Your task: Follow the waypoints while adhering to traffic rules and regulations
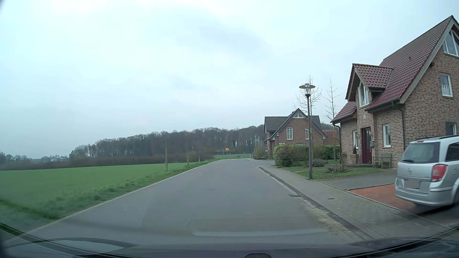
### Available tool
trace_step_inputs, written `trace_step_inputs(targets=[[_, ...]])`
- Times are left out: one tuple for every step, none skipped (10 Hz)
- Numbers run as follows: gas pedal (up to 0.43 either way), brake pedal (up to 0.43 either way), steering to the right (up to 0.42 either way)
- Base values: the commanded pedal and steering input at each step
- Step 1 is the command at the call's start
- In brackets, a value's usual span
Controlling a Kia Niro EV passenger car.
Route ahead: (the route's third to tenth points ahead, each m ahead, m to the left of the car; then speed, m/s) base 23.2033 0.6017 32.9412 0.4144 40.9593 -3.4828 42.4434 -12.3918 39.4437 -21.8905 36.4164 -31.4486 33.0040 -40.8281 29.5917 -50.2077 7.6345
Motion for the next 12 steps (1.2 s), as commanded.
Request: trace_step_inputs(targets=[[0.157,0.000,-0.015],[0.157,0.000,-0.013],[0.150,0.000,-0.011],[0.150,0.000,-0.010],[0.150,0.000,-0.009],[0.138,0.000,-0.009],[0.138,0.000,-0.009],[0.138,0.000,-0.009],[0.138,0.000,-0.009],[0.138,0.000,-0.009],[0.130,0.000,-0.008],[0.110,0.000,-0.008]])
